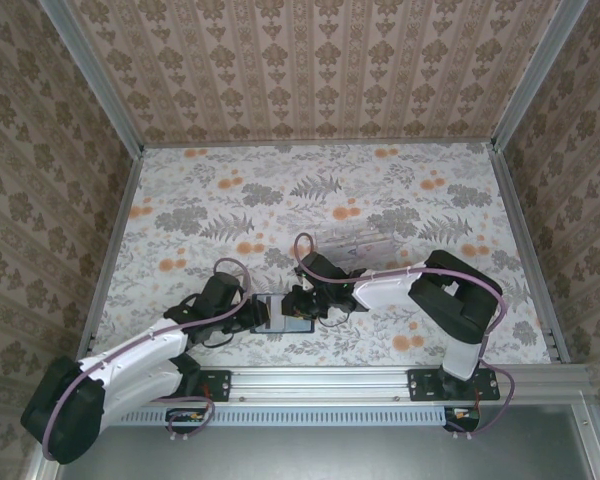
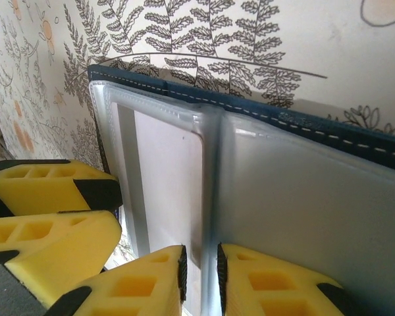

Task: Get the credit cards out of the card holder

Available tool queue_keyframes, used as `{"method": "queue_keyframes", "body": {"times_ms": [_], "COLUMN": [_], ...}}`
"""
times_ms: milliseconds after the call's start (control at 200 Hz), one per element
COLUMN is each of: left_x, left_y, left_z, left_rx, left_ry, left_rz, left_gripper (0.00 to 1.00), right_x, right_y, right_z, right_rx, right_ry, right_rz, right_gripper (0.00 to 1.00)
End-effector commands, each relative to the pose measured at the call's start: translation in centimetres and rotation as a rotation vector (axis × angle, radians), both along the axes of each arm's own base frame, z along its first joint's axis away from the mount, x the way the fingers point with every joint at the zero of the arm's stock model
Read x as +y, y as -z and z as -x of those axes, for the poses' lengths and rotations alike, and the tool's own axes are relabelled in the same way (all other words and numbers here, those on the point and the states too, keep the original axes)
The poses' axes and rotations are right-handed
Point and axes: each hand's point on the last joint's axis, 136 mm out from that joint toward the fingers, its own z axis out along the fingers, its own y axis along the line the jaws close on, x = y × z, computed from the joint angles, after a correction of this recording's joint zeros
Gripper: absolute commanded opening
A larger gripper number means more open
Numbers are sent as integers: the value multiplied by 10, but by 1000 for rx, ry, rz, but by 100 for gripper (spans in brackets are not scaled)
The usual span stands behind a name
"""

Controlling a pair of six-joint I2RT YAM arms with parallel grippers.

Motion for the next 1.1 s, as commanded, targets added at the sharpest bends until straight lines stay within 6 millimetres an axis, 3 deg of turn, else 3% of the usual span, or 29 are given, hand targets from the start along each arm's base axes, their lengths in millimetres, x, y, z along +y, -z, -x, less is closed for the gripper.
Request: {"method": "queue_keyframes", "body": {"times_ms": [0,335,1095], "left_x": [-1,-7,1], "left_y": [4,6,10], "left_z": [2,2,3], "left_rx": [3,9,24], "left_ry": [4,22,0], "left_rz": [-6,-21,-62], "left_gripper": [35,35,31], "right_x": [5,4,-9], "right_y": [2,1,4], "right_z": [4,4,3], "right_rx": [25,25,40], "right_ry": [-14,-11,33], "right_rz": [3,-1,-64], "right_gripper": [23,18,19]}}
